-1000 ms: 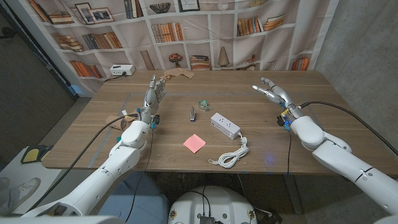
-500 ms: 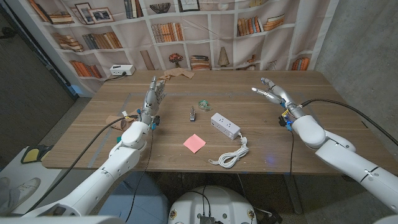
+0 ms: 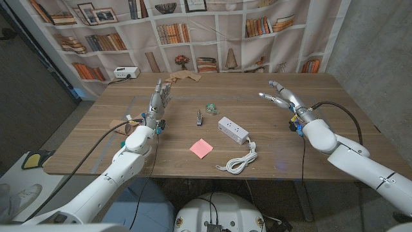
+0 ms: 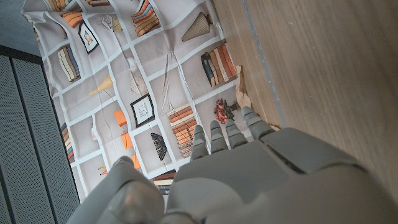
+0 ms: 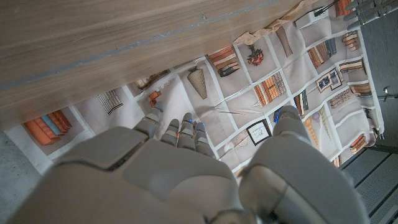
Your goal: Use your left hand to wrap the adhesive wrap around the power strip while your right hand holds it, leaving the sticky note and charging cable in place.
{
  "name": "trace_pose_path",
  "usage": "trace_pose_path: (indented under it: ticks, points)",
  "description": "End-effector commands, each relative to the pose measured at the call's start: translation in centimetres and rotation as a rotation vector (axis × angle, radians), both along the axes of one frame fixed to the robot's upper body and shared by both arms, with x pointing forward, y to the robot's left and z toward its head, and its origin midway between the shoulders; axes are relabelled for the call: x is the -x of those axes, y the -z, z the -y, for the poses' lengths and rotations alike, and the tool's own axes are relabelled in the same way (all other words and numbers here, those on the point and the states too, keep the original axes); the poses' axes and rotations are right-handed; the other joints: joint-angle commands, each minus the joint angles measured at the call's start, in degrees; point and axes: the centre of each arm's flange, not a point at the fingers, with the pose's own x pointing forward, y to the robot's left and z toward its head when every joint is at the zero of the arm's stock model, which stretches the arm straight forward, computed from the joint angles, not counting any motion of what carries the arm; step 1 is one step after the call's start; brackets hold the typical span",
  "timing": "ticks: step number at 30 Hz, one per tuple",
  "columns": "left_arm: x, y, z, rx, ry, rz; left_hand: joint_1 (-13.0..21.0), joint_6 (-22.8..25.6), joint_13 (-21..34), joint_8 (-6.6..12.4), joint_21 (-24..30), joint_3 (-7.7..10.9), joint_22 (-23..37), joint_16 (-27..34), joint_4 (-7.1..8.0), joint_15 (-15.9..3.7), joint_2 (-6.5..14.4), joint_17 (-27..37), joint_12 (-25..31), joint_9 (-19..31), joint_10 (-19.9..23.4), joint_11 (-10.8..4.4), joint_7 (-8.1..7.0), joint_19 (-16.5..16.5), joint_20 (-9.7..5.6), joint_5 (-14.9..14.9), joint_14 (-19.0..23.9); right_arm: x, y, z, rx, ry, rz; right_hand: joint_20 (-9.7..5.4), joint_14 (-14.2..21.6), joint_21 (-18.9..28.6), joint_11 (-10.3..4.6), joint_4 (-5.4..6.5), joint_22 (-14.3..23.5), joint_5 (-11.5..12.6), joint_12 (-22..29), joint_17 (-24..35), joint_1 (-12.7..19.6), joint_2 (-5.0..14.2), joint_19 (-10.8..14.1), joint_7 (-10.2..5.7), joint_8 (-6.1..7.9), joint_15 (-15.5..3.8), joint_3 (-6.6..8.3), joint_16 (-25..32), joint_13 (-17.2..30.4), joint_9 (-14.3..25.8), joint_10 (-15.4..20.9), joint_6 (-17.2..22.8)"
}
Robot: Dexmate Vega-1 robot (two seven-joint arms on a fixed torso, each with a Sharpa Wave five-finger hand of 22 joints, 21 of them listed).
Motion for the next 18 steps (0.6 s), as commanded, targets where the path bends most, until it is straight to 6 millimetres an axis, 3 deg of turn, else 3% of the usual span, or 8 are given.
trace_pose_path:
  ticks: [1,18]
  points:
    - [0.07,0.23,0.07,-0.001,0.001,-0.005,0.45,0.62,0.18,-0.12,0.15,-0.02,0.16,0.23,-0.11,0.18,0.20,0.24,0.31,0.15,0.45,0.19,0.21,0.29,-0.22,-0.26,0.13,0.48,0.26,-0.15,0.030,0.017,-0.002,0.45,0.11,0.30,0.21,0.43,0.10,0.03,0.32,0.10,0.19,-0.21,0.32,0.05,0.27,0.36,0.23,0.31,0.05,0.33,0.53,0.39]
    - [0.26,0.37,-0.08,0.003,0.002,0.003,0.48,0.64,0.19,-0.19,0.15,-0.14,0.16,0.22,-0.17,0.19,0.30,0.24,0.19,0.16,0.36,0.06,0.22,0.31,-0.31,-0.31,0.11,1.36,0.51,-0.72,0.078,0.038,-0.002,0.35,0.10,0.30,0.08,0.51,0.11,0.05,0.30,0.16,0.22,-0.19,0.46,0.15,0.29,0.11,0.17,0.29,0.09,0.37,0.83,0.82]
